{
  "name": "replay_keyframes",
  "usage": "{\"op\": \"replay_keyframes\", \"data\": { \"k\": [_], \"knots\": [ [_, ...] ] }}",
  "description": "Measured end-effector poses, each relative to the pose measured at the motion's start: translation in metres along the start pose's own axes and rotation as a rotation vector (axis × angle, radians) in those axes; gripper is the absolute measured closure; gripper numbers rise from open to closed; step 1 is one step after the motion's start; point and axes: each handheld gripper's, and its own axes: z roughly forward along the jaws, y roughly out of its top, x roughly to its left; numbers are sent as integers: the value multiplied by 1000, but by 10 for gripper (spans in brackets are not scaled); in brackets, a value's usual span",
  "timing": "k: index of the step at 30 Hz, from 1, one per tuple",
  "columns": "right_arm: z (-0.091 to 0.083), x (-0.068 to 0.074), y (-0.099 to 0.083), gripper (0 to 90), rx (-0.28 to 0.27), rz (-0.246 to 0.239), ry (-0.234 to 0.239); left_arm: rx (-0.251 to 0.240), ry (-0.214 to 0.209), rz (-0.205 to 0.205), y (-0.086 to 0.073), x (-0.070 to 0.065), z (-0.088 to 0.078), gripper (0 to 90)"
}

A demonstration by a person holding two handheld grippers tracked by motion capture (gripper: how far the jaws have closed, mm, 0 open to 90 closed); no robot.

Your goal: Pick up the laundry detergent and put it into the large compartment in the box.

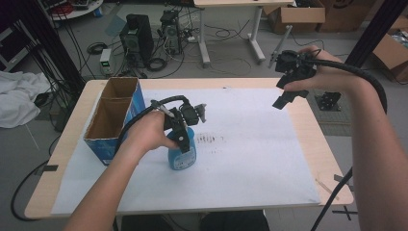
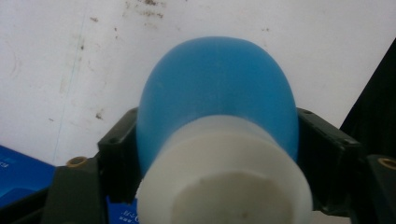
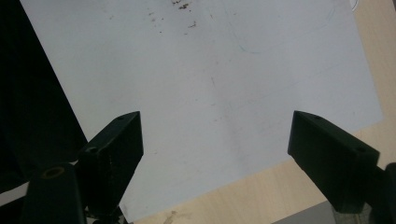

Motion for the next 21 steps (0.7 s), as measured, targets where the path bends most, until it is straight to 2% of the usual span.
{"op": "replay_keyframes", "data": {
  "k": [3, 21],
  "knots": [
    [0, 0, 0, 180, 5, 0, 1, -4, 3, -11, 0, 0, 1, 327],
    [2, -1, -1, 180, 11, 3, 6, -1, -7, -21, -1, 3, 2, 371]
  ]
}}
